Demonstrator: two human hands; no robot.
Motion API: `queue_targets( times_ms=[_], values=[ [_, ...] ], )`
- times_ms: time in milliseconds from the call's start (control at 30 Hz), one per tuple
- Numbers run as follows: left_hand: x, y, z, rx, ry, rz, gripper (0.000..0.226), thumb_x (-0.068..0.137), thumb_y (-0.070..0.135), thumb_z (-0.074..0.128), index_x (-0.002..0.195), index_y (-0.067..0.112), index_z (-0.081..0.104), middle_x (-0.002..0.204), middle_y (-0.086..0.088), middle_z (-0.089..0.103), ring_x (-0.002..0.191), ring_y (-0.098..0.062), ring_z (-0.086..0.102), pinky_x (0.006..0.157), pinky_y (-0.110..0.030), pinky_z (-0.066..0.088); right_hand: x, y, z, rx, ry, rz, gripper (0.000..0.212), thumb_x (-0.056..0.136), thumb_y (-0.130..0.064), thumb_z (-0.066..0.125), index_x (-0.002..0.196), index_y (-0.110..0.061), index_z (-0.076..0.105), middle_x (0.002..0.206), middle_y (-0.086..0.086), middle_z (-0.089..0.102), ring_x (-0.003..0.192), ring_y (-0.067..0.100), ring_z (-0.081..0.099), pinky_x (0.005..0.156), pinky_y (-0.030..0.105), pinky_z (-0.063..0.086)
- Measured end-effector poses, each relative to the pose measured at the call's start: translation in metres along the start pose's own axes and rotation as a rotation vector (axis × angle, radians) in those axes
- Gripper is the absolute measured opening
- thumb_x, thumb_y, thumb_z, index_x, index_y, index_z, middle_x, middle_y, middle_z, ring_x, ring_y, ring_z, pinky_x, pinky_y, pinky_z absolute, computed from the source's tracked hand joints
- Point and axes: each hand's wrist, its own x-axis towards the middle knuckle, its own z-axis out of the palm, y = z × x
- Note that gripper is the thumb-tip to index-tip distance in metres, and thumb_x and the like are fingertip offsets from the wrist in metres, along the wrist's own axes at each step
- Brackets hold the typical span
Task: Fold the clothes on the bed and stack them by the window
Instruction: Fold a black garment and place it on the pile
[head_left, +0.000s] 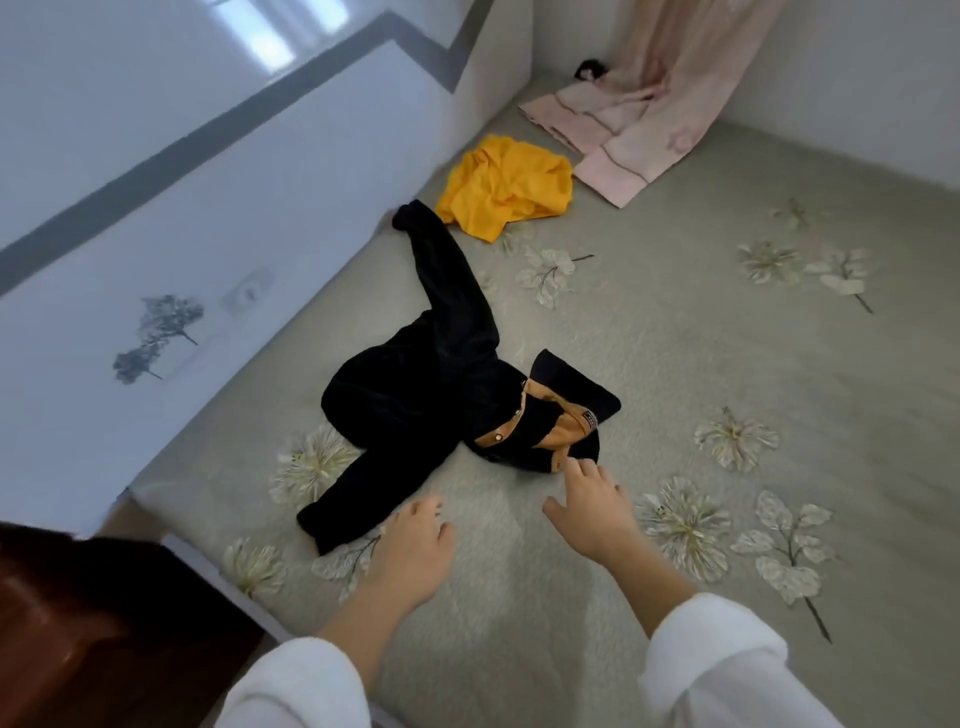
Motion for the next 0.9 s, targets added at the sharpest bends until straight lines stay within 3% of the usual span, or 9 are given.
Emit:
queue_targets(
  times_ms=[200,333,433,500,567,633,700,800,900],
  values=[
    [0.079,-0.006,0.014,-0.372,-0.119,-0.293,0.037,0.098,0.028,0.040,0.133,0.017,0.050,0.129,-0.005,0.054,0.110,-0.022,0.055,0.086,-0.028,0.043,0.075,-0.018,0.011,-0.043,0.028,-0.034,0.057,0.094,-0.030,0.047,0.145,-0.017,0.027,0.148,0.004,0.031,0.137,0.025,0.025,0.109,0.044,0.028],
    [0.125,0.020,0.022,-1.084,-0.153,-0.677,0.029,0.096,0.025,0.050,0.117,0.007,0.060,0.120,-0.010,0.061,0.112,-0.025,0.057,0.094,-0.035,0.046,0.111,-0.037,0.014,-0.167,0.088,-0.187,0.075,0.088,-0.015,0.057,0.151,-0.022,0.016,0.161,0.003,0.002,0.148,0.023,-0.003,0.114,0.047,0.015],
    [0.151,0.032,0.025,-1.397,-0.202,-0.684,0.040,0.096,0.026,0.052,0.131,0.008,0.053,0.135,-0.019,0.053,0.117,-0.026,0.056,0.098,-0.034,0.042,0.135,-0.033,0.018,-0.387,0.092,-0.228,0.080,0.087,-0.016,0.062,0.151,-0.022,0.014,0.159,0.005,-0.020,0.144,0.027,-0.025,0.116,0.054,0.000],
    [0.162,0.032,0.024,-1.447,-0.222,-0.667,0.038,0.093,0.028,0.057,0.129,0.015,0.054,0.124,-0.018,0.056,0.094,-0.017,0.059,0.095,-0.033,0.043,0.142,-0.026,0.026,-0.596,0.038,-0.246,0.051,0.091,-0.022,0.056,0.139,-0.019,0.039,0.160,0.009,-0.016,0.143,0.029,-0.028,0.114,0.058,-0.007],
    [0.166,0.029,0.025,-1.411,-0.268,-0.663,0.023,0.092,0.029,0.060,0.113,0.020,0.062,0.111,-0.008,0.065,0.091,-0.014,0.058,0.087,-0.032,0.045,0.136,-0.023,0.042,-0.659,-0.085,-0.242,0.033,0.095,-0.023,0.048,0.127,-0.015,0.054,0.158,0.012,0.017,0.148,0.028,-0.008,0.114,0.058,-0.009],
    [0.164,0.023,0.026,-1.317,-0.312,-0.669,0.020,0.091,0.024,0.061,0.110,0.017,0.063,0.102,-0.005,0.068,0.092,-0.017,0.060,0.078,-0.032,0.049,0.120,-0.024,0.059,-0.534,-0.160,-0.177,0.030,0.095,-0.022,0.047,0.124,-0.015,0.054,0.135,0.011,0.052,0.139,0.027,0.032,0.118,0.052,-0.002],
    [0.156,0.015,0.024,-1.186,-0.303,-0.648,0.018,0.093,0.021,0.060,0.110,0.018,0.064,0.101,-0.003,0.068,0.090,-0.016,0.062,0.069,-0.030,0.050,0.101,-0.027,0.068,-0.299,-0.135,-0.126,0.016,0.094,-0.024,0.046,0.109,-0.020,0.051,0.107,0.004,0.065,0.108,0.023,0.059,0.114,0.040,0.025],
    [0.141,0.004,0.009,-1.112,-0.303,-0.598,0.012,0.092,0.028,0.060,0.102,0.025,0.065,0.104,0.002,0.066,0.087,-0.011,0.059,0.064,-0.028,0.044,0.076,-0.029,0.063,0.283,-0.167,0.107,0.018,0.093,-0.023,0.048,0.077,-0.022,0.041,0.069,-0.002,0.057,0.065,0.018,0.056,0.064,0.031,0.043],
    [0.120,-0.004,-0.012,-1.143,-0.389,-0.637,0.024,0.089,0.044,0.059,0.103,0.026,0.067,0.097,0.002,0.067,0.082,-0.016,0.061,0.059,-0.029,0.045,0.055,-0.034,0.037,0.815,-0.192,0.363,0.020,0.095,-0.019,0.052,0.077,-0.011,0.058,0.066,0.000,0.055,0.064,0.015,0.053,0.061,0.026,0.039]
  ],
)
